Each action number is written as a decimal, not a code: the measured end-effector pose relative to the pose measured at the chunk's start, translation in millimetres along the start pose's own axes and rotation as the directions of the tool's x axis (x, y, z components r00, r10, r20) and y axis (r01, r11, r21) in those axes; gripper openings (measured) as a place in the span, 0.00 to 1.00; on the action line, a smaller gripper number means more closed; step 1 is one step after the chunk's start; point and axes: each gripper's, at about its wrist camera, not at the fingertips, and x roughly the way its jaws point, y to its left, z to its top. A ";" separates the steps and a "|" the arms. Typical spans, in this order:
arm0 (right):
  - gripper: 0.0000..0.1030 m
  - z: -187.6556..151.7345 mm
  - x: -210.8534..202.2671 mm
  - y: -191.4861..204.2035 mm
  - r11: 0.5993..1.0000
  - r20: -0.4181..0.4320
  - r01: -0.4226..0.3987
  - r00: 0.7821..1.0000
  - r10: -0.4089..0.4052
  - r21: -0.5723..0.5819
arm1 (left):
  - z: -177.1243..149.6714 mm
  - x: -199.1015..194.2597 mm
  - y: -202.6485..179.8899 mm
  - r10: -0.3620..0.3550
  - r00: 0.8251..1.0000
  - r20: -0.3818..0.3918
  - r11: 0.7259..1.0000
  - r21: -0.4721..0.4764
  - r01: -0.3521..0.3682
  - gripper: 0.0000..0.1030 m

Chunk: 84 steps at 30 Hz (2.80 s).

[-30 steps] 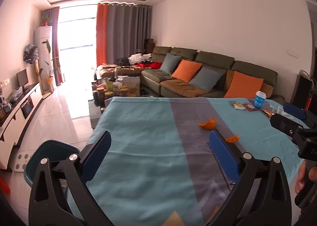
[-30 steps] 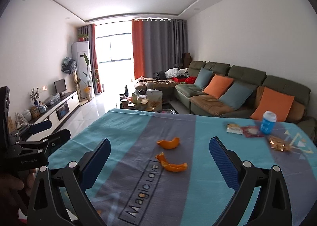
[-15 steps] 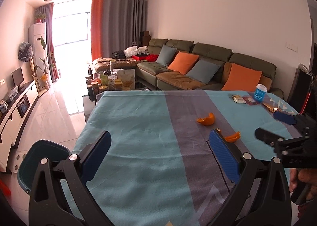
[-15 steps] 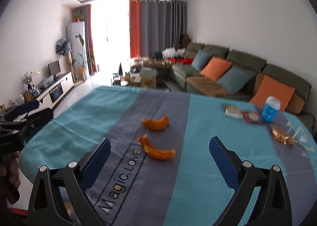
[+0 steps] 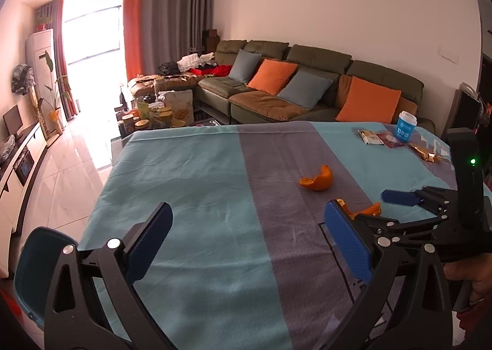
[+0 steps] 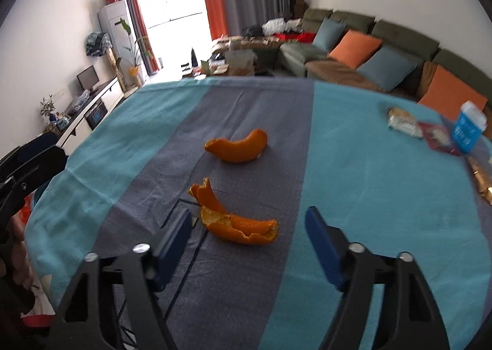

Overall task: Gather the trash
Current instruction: 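Grasp an orange peel with the right tool while the left tool grasps another peel, then carry both orange peels over the teal bin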

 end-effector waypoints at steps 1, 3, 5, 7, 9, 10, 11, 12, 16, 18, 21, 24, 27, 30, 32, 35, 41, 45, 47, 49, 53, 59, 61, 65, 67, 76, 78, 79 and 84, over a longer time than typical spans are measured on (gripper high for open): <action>0.56 -0.4 2.9 -0.7 1.000 -0.014 -0.018 1.000 0.018 0.003 | 0.8 2.5 -1.1 -0.002 1.000 -0.004 1.000 0.002 0.002 0.95; 0.49 -0.8 7.0 -1.7 0.999 -0.037 -0.051 0.998 0.051 0.004 | 2.1 8.6 -3.9 -0.009 1.000 -0.011 1.000 0.005 0.009 0.95; 0.42 -1.8 7.6 -0.7 0.997 -0.045 -0.074 0.996 0.074 0.002 | 3.6 15.9 -7.0 -0.018 1.000 -0.021 1.000 0.010 0.019 0.95; 0.35 -2.9 8.5 -0.6 0.996 -0.057 -0.087 0.995 0.087 0.006 | 5.1 20.8 -9.5 -0.024 0.999 -0.026 1.000 0.016 0.025 0.95; 0.30 -4.2 7.2 -1.6 0.995 -0.060 -0.098 0.993 0.098 0.011 | 6.3 23.8 -11.7 -0.030 0.999 -0.026 0.999 0.024 0.031 0.95; 0.28 -5.7 5.9 -2.2 0.994 -0.063 -0.107 0.992 0.108 0.018 | 7.6 26.2 -13.2 -0.033 0.999 -0.027 0.999 0.029 0.034 0.95; 0.27 -6.3 4.6 -3.5 0.993 -0.063 -0.112 0.992 0.113 0.027 | 9.0 28.7 -14.8 -0.037 0.999 -0.029 0.999 0.034 0.038 0.95; 0.26 -7.2 3.6 -4.8 0.993 -0.063 -0.117 0.991 0.119 0.034 | 10.5 30.9 -16.7 -0.042 0.999 -0.029 0.998 0.038 0.043 0.95; 0.15 -9.8 -1.5 -9.2 0.989 -0.056 -0.134 0.989 0.137 0.057 | 18.0 39.2 -27.4 -0.061 0.998 -0.029 0.996 0.064 0.063 0.95; 0.11 -11.6 -3.4 -12.4 0.987 -0.055 -0.145 0.987 0.149 0.072 | 22.9 44.8 -34.6 -0.085 0.996 -0.029 0.993 0.078 0.087 0.95; 0.10 -13.4 -6.6 -16.4 0.985 -0.051 -0.148 0.987 0.153 0.089 | 30.4 53.8 -45.0 -0.137 0.990 -0.031 0.987 0.083 0.139 0.95; 0.10 -15.3 -12.5 -25.1 0.983 -0.029 -0.138 0.989 0.143 0.122 | 36.8 68.9 -57.3 -0.200 0.978 -0.062 0.975 0.087 0.205 0.95; 0.10 -13.9 -22.3 -39.8 0.979 0.006 -0.115 0.993 0.115 0.168 | 40.3 83.2 -69.1 -0.218 0.972 -0.091 0.968 0.109 0.228 0.95; 0.10 -15.6 -31.2 -54.9 0.975 0.030 -0.083 0.996 0.078 0.208 | 43.0 103.0 -79.8 -0.249 0.960 -0.132 0.957 0.122 0.265 0.95; 0.10 -16.1 -35.5 -62.2 0.972 0.039 -0.068 0.997 0.061 0.223 | 45.2 116.1 -82.5 -0.274 0.949 -0.158 0.950 0.109 0.292 0.93; 0.10 -13.8 -36.9 -66.5 0.971 0.049 -0.060 0.998 0.050 0.231 | 46.1 134.3 -85.5 -0.289 0.936 -0.200 0.945 0.096 0.313 0.85; 0.10 -12.6 -38.3 -68.3 0.969 0.063 -0.063 0.997 0.050 0.238 | 42.2 162.8 -93.9 -0.295 0.912 -0.284 0.936 0.106 0.336 0.63; 0.10 -16.0 -45.4 -69.7 0.969 0.071 -0.062 0.996 0.046 0.239 | 34.8 176.9 -99.4 -0.283 0.897 -0.339 0.935 0.109 0.336 0.33; 0.10 -16.8 -48.0 -69.7 0.969 0.076 -0.060 0.996 0.043 0.240 | 31.9 178.9 -99.7 -0.282 0.896 -0.343 0.937 0.102 0.334 0.27; 0.10 -17.4 -49.6 -69.3 0.969 0.081 -0.059 0.996 0.041 0.240 | 30.9 179.0 -97.0 -0.288 0.894 -0.343 0.938 0.085 0.335 0.21; 0.10 -18.6 -51.6 -66.5 0.969 0.087 -0.063 0.995 0.044 0.238 | 27.6 172.4 -94.6 -0.289 0.897 -0.335 0.940 0.076 0.331 0.18; 0.10 -16.6 -63.9 -58.4 0.972 0.115 -0.079 0.992 0.055 0.219 | 28.4 142.8 -91.1 -0.291 0.912 -0.288 0.943 0.076 0.325 0.18; 0.10 -15.1 -68.9 -52.9 0.975 0.128 -0.088 0.990 0.062 0.205 | 29.6 120.8 -83.8 -0.295 0.922 -0.252 0.944 0.071 0.322 0.18; 0.10 -10.8 -76.8 -38.8 0.979 0.147 -0.105 0.986 0.079 0.175 | 29.9 80.8 -65.0 -0.288 0.938 -0.191 0.953 0.040 0.301 0.18; 0.10 -7.6 -80.4 -30.6 0.981 0.157 -0.113 0.984 0.088 0.159 | 29.1 60.5 -54.2 -0.282 0.946 -0.161 0.957 0.020 0.289 0.17; 0.10 10.9 -97.6 20.4 0.984 0.205 -0.170 0.966 0.156 0.052 | 18.4 -24.5 -5.6 -0.234 0.971 -0.041 0.972 -0.047 0.232 0.17; 0.10 16.0 -100.6 32.7 0.983 0.215 -0.184 0.961 0.175 0.021 | 15.5 -42.8 7.3 -0.218 0.976 -0.014 0.975 -0.057 0.216 0.18; 0.10 19.8 -101.9 41.0 0.981 0.219 -0.193 0.957 0.189 0.001 | 14.1 -49.9 12.6 -0.209 0.978 -0.005 0.976 -0.063 0.209 0.18; 0.10 34.9 -104.3 78.5 0.969 0.230 -0.230 0.942 0.244 -0.085 | 5.6 -87.9 43.9 -0.159 0.986 0.040 0.982 -0.096 0.163 0.18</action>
